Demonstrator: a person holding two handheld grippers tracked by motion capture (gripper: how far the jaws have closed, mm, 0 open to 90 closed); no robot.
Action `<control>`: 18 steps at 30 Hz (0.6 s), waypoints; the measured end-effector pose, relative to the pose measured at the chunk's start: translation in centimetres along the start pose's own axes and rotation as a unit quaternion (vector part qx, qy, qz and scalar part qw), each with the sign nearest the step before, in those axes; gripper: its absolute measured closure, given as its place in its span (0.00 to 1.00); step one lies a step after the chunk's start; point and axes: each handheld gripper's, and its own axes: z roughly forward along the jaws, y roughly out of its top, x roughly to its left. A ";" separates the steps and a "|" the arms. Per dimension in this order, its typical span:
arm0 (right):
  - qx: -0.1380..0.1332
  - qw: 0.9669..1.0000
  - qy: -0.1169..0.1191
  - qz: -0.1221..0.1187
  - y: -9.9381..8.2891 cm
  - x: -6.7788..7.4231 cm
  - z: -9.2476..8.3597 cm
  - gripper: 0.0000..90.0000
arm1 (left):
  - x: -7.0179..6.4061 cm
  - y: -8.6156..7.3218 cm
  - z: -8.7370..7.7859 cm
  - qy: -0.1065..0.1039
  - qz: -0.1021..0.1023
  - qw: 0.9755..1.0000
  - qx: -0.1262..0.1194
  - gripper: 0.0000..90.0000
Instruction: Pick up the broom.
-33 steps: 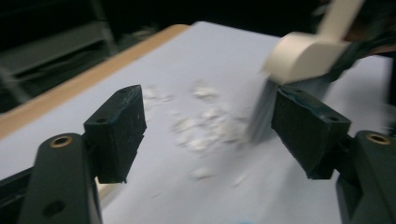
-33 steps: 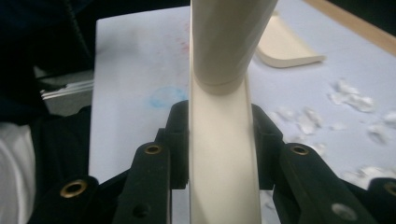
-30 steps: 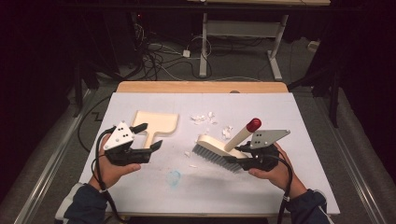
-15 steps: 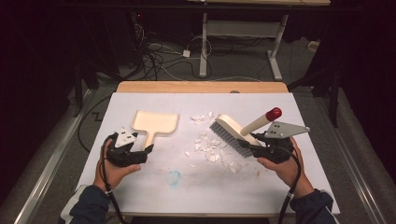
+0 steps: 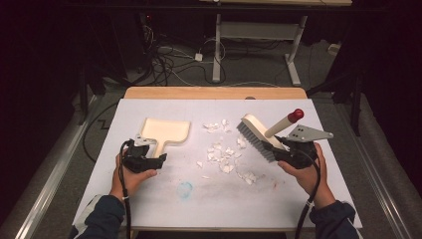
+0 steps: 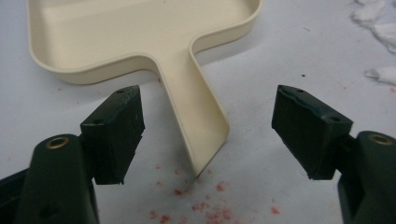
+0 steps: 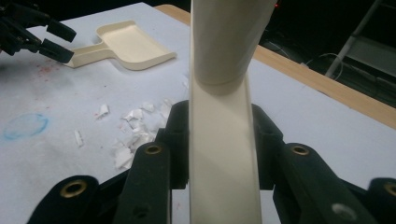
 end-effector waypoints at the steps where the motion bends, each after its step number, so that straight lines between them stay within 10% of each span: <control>1: 0.000 1.000 0.000 0.000 0.0 0.0 0.0 0.75 | 0.0 0.0 0.0 0.000 0.000 1.000 0.000 0.27; 10: -0.006 1.000 -0.006 -0.008 0.5 0.1 0.0 0.75 | 0.2 0.2 0.5 0.006 -0.003 1.000 0.003 0.27; 18: -0.001 0.999 -0.033 -0.011 0.8 -0.6 0.4 0.75 | -0.7 0.2 -1.2 -0.005 0.054 0.998 -0.045 0.23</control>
